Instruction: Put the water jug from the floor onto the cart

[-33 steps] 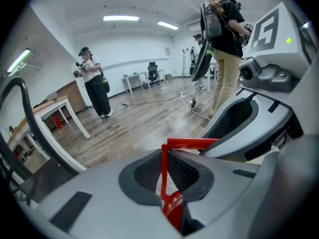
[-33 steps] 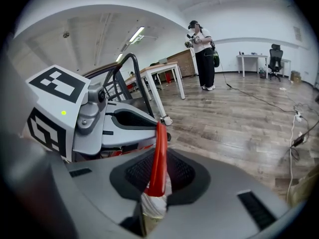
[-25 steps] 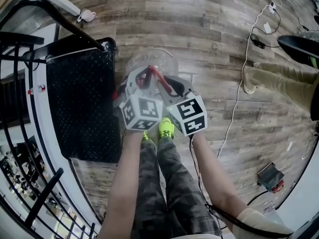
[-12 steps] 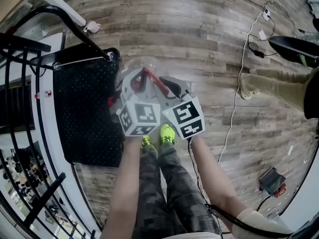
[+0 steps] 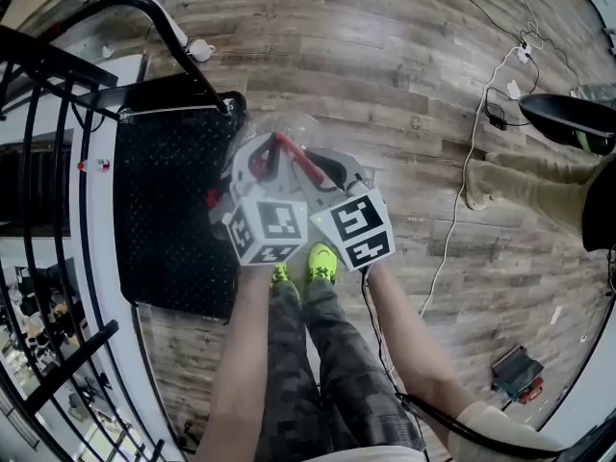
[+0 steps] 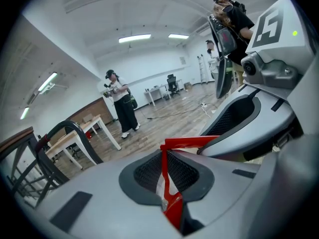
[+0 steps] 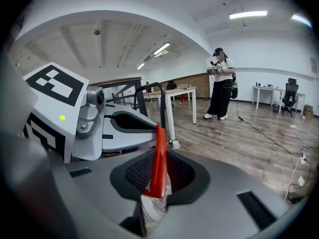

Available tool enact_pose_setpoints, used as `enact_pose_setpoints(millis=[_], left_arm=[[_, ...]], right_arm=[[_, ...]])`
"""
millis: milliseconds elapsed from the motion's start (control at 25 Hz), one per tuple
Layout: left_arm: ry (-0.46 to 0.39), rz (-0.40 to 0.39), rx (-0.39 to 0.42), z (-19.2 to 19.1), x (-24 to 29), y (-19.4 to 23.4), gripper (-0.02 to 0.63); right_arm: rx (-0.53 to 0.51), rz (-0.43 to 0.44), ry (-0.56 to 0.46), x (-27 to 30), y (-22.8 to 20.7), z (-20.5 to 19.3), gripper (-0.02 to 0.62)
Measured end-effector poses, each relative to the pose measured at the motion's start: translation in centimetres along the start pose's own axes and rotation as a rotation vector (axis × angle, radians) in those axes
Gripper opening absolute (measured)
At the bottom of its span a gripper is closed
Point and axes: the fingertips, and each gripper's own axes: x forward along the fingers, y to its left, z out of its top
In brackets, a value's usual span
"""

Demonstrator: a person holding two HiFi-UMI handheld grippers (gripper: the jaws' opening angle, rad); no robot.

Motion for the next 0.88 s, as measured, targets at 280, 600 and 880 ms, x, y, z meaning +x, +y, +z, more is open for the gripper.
enact_pose_setpoints(millis=[280,600,880], left_arm=[[0.028,0.057,-0.043,-0.5,-2.1,1.8,0.034],[0.056,0.156,-0.089,-2.7,-5.1,5.4,0.033],[0.068,0.226,-0.148,-6.0,-7.8,9.6,0.032]], right_arm=[[-0.045,0.063,0.000,0.2,2.1,1.5,0.066],[-0.118,0.149,-0.001,2.0,6.2,3.3,0.066],[-0.190,0.211,0.004,5.0,10.9,4.9,0.066]])
